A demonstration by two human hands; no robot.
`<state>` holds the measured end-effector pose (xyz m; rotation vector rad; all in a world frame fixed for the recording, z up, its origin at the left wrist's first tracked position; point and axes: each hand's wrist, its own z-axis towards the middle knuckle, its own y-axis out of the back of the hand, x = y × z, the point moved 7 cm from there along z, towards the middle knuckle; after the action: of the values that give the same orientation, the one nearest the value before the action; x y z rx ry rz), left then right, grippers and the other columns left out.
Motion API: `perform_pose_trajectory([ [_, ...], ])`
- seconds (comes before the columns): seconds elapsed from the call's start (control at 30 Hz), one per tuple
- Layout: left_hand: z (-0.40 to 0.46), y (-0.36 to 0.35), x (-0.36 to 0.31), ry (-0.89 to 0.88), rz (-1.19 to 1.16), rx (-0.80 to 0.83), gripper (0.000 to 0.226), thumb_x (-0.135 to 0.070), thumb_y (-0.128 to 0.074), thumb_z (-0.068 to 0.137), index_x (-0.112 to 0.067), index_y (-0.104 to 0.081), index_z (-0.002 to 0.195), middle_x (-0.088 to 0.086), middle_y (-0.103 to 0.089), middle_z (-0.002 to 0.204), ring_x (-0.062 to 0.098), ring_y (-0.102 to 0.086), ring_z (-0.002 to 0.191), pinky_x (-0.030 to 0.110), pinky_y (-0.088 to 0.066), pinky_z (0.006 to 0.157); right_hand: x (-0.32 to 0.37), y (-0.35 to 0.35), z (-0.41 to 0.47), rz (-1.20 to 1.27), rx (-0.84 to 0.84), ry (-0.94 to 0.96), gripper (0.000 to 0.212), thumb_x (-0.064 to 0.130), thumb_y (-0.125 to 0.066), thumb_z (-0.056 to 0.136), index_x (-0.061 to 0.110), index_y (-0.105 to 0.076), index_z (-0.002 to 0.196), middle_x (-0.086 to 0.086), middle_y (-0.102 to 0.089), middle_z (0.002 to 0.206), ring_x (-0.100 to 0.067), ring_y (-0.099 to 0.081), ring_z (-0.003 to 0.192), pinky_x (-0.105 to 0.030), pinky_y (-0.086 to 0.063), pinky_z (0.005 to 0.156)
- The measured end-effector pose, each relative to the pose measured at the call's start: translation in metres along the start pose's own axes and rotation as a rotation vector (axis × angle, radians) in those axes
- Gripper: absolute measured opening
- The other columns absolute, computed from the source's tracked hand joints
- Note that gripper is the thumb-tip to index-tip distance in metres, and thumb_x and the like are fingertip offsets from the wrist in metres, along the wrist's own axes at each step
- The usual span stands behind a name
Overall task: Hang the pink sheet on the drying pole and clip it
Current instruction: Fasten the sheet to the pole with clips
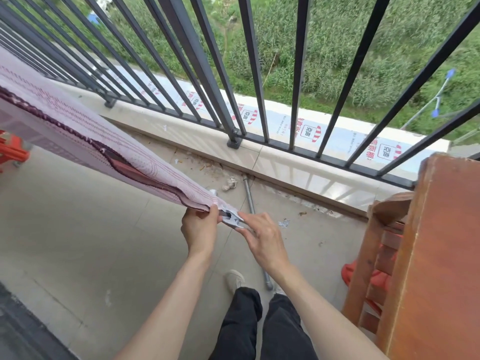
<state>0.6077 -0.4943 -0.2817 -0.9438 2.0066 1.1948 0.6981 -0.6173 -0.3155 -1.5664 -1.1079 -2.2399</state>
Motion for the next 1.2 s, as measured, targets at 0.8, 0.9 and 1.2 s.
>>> perform_pose_trajectory([
  [0.8, -0.074, -0.009, 0.009, -0.941, 0.714, 0.398, 0.04, -0.03, -0.045, 0.086, -0.009, -0.051, 0.119, 0.011, -0.053, 0.119, 0.022, -0.044, 0.114, 0.036, -0.04, 0.096, 0.008, 0.036, -0.044, -0.484, 0.017, -0.24, 0.067, 0.055, -0.037, 0.084, 0.015, -0.043, 0.138, -0.008, -0.047, 0.141, -0.028, -0.039, 0.134, -0.051, -0.026, 0.108],
  [0.9, -0.102, -0.017, 0.016, -1.179, 0.885, 0.539, 0.049, -0.037, -0.039, 0.084, -0.015, -0.043, 0.128, 0.016, -0.051, 0.13, 0.029, -0.041, 0.124, 0.046, -0.038, 0.102, 0.014, 0.076, -0.091, -0.621, -0.076, -0.362, 0.066, 0.056, -0.034, 0.087, 0.018, -0.035, 0.141, -0.009, -0.042, 0.145, -0.027, -0.033, 0.137, -0.051, -0.018, 0.111],
  [1.2, -0.241, -0.061, 0.044, -1.559, 0.981, 0.982, 0.054, -0.043, -0.034, 0.085, -0.021, -0.035, 0.135, 0.013, -0.047, 0.139, 0.033, -0.039, 0.131, 0.049, -0.028, 0.108, 0.045, 0.181, -0.289, -0.753, -0.385, -0.827, 0.07, 0.063, -0.015, 0.091, 0.021, -0.025, 0.146, -0.004, -0.027, 0.152, -0.023, -0.021, 0.142, -0.049, -0.008, 0.115],
])
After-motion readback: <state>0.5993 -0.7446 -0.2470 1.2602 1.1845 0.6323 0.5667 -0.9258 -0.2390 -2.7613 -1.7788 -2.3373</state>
